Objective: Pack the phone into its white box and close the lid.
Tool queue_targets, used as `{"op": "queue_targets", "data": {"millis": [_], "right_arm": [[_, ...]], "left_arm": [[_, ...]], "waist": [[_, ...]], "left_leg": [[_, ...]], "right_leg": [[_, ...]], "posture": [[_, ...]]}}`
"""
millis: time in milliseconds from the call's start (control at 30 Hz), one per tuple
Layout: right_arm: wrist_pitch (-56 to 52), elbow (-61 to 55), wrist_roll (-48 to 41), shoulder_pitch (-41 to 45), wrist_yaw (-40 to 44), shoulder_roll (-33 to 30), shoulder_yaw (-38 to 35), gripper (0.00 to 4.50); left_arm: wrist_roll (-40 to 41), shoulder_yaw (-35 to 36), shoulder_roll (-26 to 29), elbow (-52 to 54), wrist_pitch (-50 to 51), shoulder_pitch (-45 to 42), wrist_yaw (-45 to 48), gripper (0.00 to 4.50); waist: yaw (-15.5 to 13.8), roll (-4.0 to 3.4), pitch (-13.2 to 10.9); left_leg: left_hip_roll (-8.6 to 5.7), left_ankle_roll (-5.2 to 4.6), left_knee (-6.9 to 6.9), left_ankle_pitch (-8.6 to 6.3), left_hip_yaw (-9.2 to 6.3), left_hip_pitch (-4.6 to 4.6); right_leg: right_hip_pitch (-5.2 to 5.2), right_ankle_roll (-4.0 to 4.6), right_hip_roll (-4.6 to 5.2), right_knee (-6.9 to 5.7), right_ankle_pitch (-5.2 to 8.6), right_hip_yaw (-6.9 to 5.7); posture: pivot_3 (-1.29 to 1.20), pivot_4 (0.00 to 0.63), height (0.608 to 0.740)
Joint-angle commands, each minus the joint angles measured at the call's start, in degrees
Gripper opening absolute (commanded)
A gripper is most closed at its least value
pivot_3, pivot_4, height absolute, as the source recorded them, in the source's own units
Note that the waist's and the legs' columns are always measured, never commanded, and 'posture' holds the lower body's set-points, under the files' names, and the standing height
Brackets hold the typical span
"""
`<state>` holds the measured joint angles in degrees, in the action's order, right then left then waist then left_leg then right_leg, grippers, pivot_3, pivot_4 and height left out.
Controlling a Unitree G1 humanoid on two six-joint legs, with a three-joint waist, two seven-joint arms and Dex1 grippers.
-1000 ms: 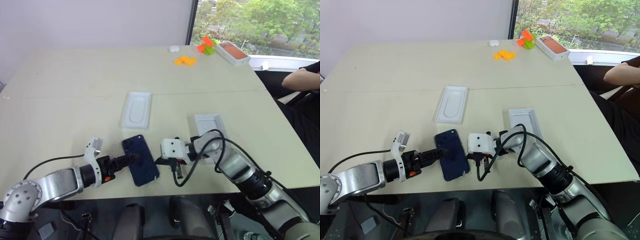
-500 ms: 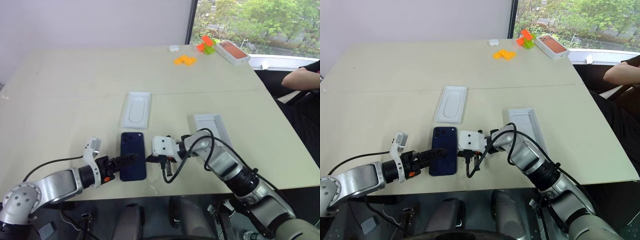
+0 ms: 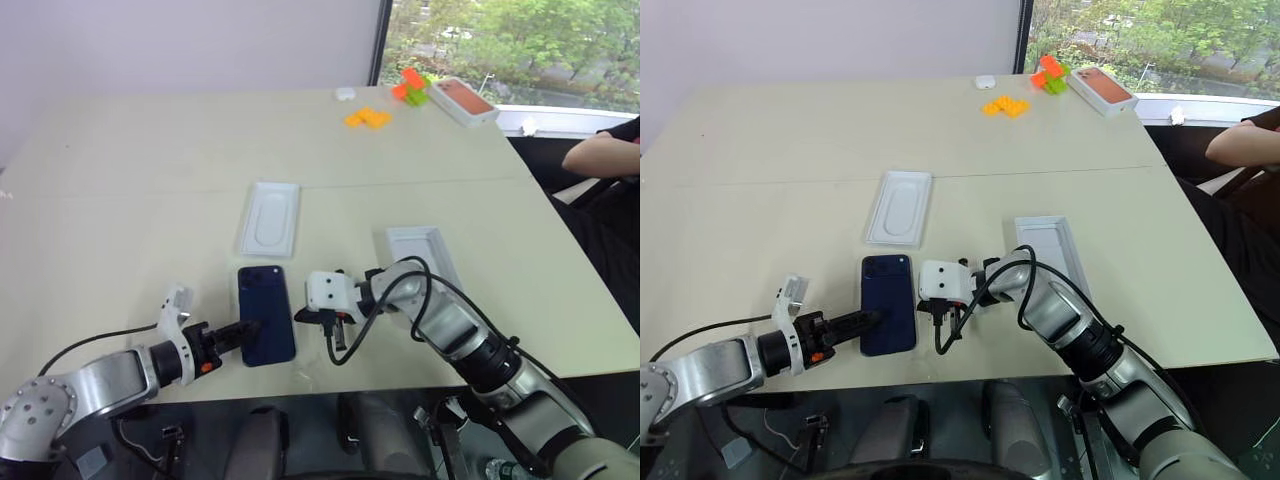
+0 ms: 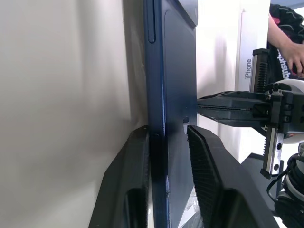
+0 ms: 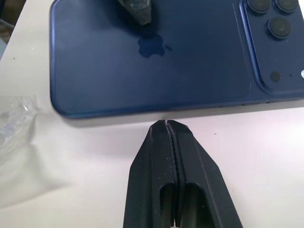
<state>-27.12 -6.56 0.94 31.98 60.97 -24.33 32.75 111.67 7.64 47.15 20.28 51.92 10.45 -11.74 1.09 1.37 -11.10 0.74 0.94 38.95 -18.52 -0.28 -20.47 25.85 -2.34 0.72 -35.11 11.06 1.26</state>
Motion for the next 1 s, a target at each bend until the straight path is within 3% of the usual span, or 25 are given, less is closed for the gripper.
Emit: {"op": "queue_targets", "data": {"millis": [33,67,233,567,767,1000], "right_arm": [[0.59,-1.94,-0.4,0.13,-0.24,-0.34,-1.22,0.0],[0.58,-1.95,-0.41,0.13,-0.25,-0.35,-1.21,0.0],[0.57,-2.31,-0.4,0.13,-0.46,-0.86,-1.54,0.0],[0.62,-3.26,0.02,1.54,-1.07,-3.55,-3.93,0.0],[0.55,-1.29,-0.01,4.72,-3.47,-3.55,-7.64,0.0],[1.98,0.68,0.78,5.67,-5.08,-2.01,-7.07,0.0]], "left_arm": [[0.0,0.92,0.03,0.39,-0.23,-0.22,0.65,1.59],[0.0,0.93,0.03,0.39,-0.23,-0.22,0.68,1.59],[0.43,2.05,-0.54,0.87,-0.73,0.53,2.15,0.03],[1.06,4.67,-0.95,2.64,-2.23,2.59,4.53,0.03],[1.31,11.0,-2.12,3.79,-2.99,7.2,9.15,0.03],[1.33,14.61,-3.95,3.32,-3.55,8.89,11.53,0.03]], "waist": [[0.01,0.0,0.0],[0.01,0.0,0.0],[-0.18,0.01,0.0],[0.08,0.01,-0.04],[0.22,0.01,-0.08],[-0.06,0.02,-0.08]], "left_leg": [[0.0,0.0,0.0,0.0,0.01,0.0],[0.0,0.0,0.0,0.0,0.01,0.01],[0.0,0.0,0.0,0.0,-0.02,0.03],[-0.01,0.0,0.0,0.0,0.01,0.0],[0.03,0.0,-0.05,0.0,0.04,-0.09],[0.02,0.0,-0.02,0.01,0.03,-0.67]], "right_leg": [[0.0,0.0,0.01,0.0,0.0,0.0],[0.0,0.0,0.02,0.0,0.0,0.01],[-0.04,0.0,0.04,0.01,0.01,-0.02],[0.02,-0.01,0.01,0.02,0.01,-0.01],[0.19,0.0,-0.07,0.01,0.01,0.01],[0.69,0.1,-0.05,0.0,-0.07,0.0]], "posture": [[0.0,0.15,0.74],[0.0,0.15,0.74],[0.0,0.15,0.74],[0.0,0.15,0.74],[0.0,0.15,0.74],[0.0,0.15,0.74]]}}
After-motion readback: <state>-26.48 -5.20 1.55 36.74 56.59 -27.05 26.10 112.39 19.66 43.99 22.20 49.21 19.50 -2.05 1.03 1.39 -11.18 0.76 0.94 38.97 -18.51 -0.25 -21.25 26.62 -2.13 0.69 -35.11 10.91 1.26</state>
